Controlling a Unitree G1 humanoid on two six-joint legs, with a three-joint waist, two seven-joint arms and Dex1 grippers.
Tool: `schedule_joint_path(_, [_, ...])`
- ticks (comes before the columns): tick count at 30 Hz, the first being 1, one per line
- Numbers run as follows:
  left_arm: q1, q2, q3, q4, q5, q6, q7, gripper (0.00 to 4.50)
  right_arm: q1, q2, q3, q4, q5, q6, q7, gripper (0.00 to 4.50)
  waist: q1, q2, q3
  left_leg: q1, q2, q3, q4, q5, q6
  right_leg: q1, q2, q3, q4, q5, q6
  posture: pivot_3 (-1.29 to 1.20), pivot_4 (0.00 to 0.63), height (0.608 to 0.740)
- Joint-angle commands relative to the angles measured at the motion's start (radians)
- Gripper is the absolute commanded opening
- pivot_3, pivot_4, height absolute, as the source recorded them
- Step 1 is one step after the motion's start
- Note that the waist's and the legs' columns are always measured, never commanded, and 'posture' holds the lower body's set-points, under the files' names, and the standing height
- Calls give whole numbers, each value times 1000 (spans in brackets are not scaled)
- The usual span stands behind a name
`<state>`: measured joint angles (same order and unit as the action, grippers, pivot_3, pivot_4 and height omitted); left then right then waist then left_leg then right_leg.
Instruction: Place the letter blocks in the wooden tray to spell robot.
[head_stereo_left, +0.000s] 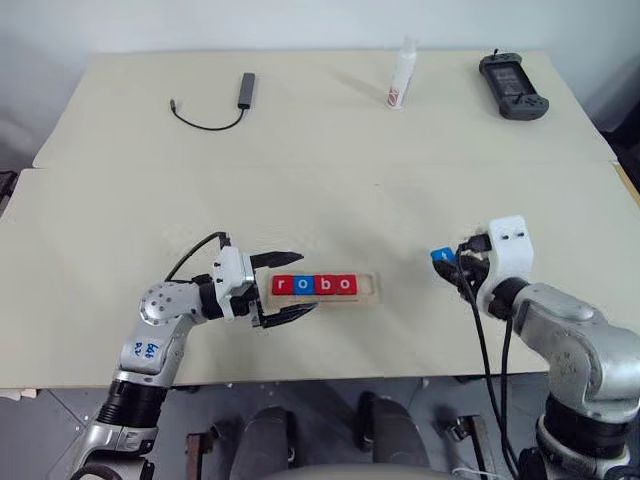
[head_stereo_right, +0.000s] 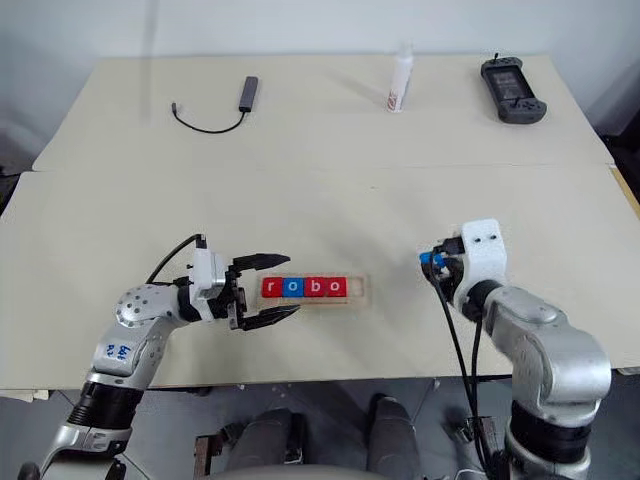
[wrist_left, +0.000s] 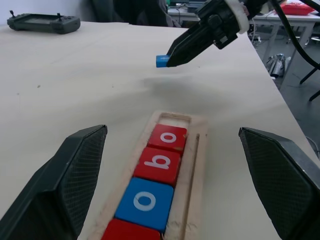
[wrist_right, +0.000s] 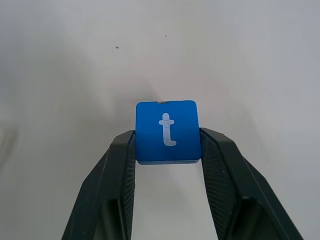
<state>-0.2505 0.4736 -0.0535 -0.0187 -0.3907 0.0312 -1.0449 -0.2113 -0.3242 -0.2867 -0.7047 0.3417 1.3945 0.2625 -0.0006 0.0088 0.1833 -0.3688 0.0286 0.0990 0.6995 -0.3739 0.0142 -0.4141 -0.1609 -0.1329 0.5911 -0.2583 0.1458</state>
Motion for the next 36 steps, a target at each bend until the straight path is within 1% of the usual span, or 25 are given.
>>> schedule_joint_path(1, [-21, -6, -1, -6, -8, -17, -18, 4500, 26, 35, 6, -71, -1, 23, -40, 2200, 0, 0, 0, 0, 0, 0, 0, 0, 0, 0, 0, 0, 0, 0, 0, 0, 150, 740])
schedule_joint_path(4, [-23, -4, 2, -6, -8, -18, -21, 4500, 32, 30, 25, -74, 11, 6, -30, 3146, -2, 0, 0, 0, -1, 0, 0, 0, 1, 0, -1, 0, 0, 0, 0, 0, 150, 740])
schedule_joint_path(6, [-20, 2, 9, -10, -6, -20, -20, 4500, 27, -38, 20, -50, 26, -43, 27, 3817, -3, 0, 0, 0, -1, 0, 0, 0, 0, 0, 0, 0, 0, 0, 0, 0, 150, 740])
schedule_joint_path(8, [-13, 7, 17, -16, -4, -22, -16, 4500, 28, -166, 23, -3, 46, -119, 137, 4447, -2, 0, 0, 0, -1, 0, 0, 0, 0, 0, 0, 0, 0, 0, 0, 0, 150, 740])
schedule_joint_path(11, [-4, 11, 23, -26, -4, -22, -7, 4500, 52, -357, 45, 94, 66, -323, 353, 4447, -1, 0, 0, 0, -1, 0, 0, -1, 1, 1, -1, 0, -1, 0, 0, 0, 150, 740])
schedule_joint_path(14, [14, 16, 32, -48, -4, -21, 7, 4500, 55, -539, 116, 285, 12, -736, 676, 4447, -3, -1, 0, 1, -1, 0, -1, -1, 1, 1, 0, 0, -2, 0, 0, 0, 150, 740])
schedule_joint_path(16, [24, 21, 38, -61, -4, -19, 15, 4500, 22, -598, 172, 424, -15, -943, 832, 4447, -4, -1, 0, 1, -1, 1, 0, -1, 1, 2, 0, 0, -2, 0, 1, 0, 150, 740])
schedule_joint_path(19, [37, 29, 47, -78, -7, -17, 22, 4500, -78, -621, 267, 643, -82, -1173, 969, 4447, -8, -2, 1, 3, -1, 1, 0, -1, 1, 2, 0, 1, -2, 0, 1, 0, 150, 740])
schedule_joint_path(22, [48, 35, 52, -98, -10, -11, 26, 4500, -184, -609, 344, 837, -149, -1333, 1053, 4447, -7, -2, 1, 2, 0, 1, 1, 0, 1, 2, 0, 0, -2, 0, 1, 0, 150, 740])
schedule_joint_path(24, [56, 39, 55, -113, -12, -8, 29, 4500, -259, -593, 396, 954, -191, -1403, 1092, 4447, -5, -1, 1, 2, 0, 1, 2, 0, 1, 2, 0, 0, -1, 0, 1, 0, 150, 740])
schedule_joint_path(26, [63, 46, 53, -130, -13, -7, 26, 4500, -326, -574, 439, 1057, -213, -1431, 1144, 4447, -4, -2, 1, 2, 0, 1, 2, 0, 1, 2, 0, 0, -1, 0, 1, 0, 150, 740])
schedule_joint_path(27, [65, 49, 52, -135, -14, -6, 24, 4500, -347, -569, 452, 1094, -221, -1447, 1165, 4073, -2, -1, 1, 2, 0, 1, 2, 0, 1, 2, 0, 0, -1, 0, 1, 0, 150, 740])
schedule_joint_path(29, [65, 53, 54, -139, -16, -2, 22, 4500, -379, -562, 468, 1148, -237, -1477, 1185, 3554, -1, -1, 1, 1, 0, 0, 2, 0, 1, 3, 0, -2, -1, 0, 1, 0, 150, 740])
schedule_joint_path(30, [69, 59, 56, -142, -16, -4, 18, 4500, -398, -552, 473, 1174, -241, -1488, 1189, 3162, -1, -1, 1, 1, 0, 0, 2, 0, 1, 3, 0, -2, -1, 0, 1, 0, 150, 740])
schedule_joint_path(31, [73, 64, 59, -144, -17, -5, 15, 4500, -415, -542, 477, 1194, -241, -1500, 1192, 2864, -3, -2, 1, 1, 0, 0, 2, 0, 1, 3, 0, -2, -1, 0, 1, 0, 150, 740])
schedule_joint_path(35, [81, 73, 65, -151, -20, -5, 15, 4500, -447, -511, 469, 1218, -238, -1530, 1190, 1483, -4, -1, 1, 2, 0, 0, 4, 0, 1, 3, 0, -1, -1, 0, 1, 0, 150, 740])
schedule_joint_path(36, [83, 73, 66, -154, -21, -5, 16, 4500, -450, -509, 465, 1205, -234, -1521, 1189, 1466, -4, -2, 1, 2, 0, 0, 4, 0, 1, 3, 0, -1, -1, 0, 1, 0, 150, 740])
